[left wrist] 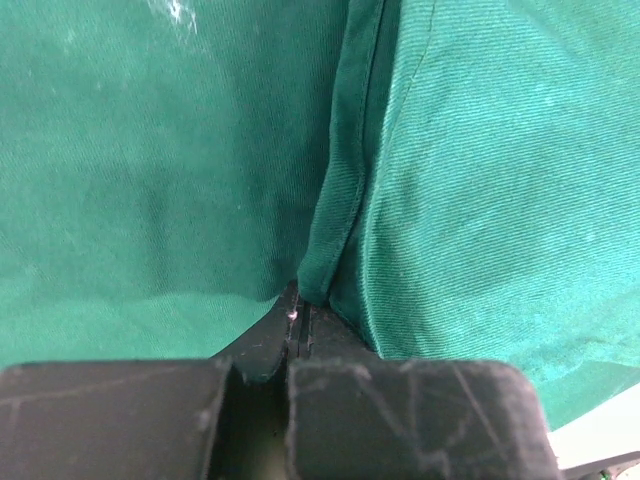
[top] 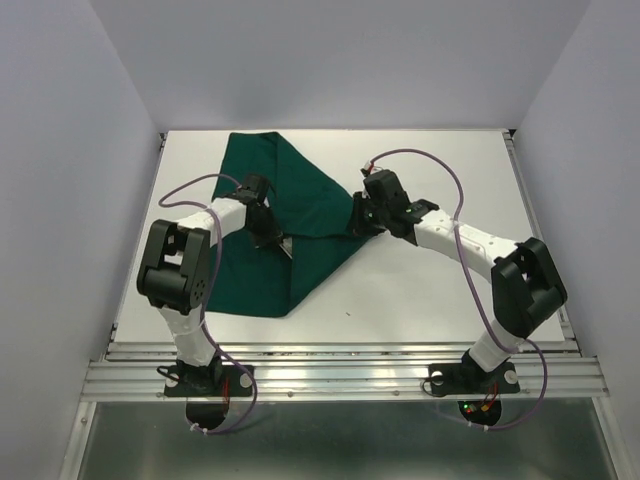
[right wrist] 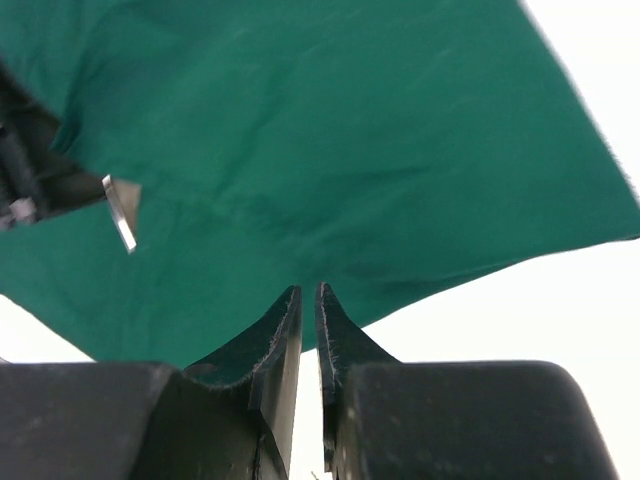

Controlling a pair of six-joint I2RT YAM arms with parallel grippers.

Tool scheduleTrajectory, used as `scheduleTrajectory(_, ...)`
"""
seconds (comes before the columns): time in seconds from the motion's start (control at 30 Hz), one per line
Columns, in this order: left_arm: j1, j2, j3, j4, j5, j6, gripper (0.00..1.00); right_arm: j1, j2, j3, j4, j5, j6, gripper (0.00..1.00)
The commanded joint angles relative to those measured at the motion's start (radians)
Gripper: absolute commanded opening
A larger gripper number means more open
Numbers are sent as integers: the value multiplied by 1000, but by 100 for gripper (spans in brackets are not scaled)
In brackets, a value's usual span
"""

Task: Prepare the surgical pack
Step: Pack the surgical kit at the center of the board.

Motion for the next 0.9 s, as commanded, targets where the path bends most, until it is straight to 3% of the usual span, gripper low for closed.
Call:
scheduleTrajectory(0.0,-42,83,138,33,19,7,0,3,-63,24,6,51,-14,16)
scheduleTrajectory(0.23,-74,281,455,-57,3,62,0,-9,-102,10,-22,125,-26,17)
scheduleTrajectory(0.33,-74,282,496,-103,-33,84,0,-73,-108,20,-25,138,-40,19)
scheduleTrajectory(0.63,-71,45,300,-128,-82,97,0,-357,149,248,-24,108,-80,18)
scheduleTrajectory(0.87,-19,-148,70,-131,-142,70,0,-391,422,495,-85,116,-120,18)
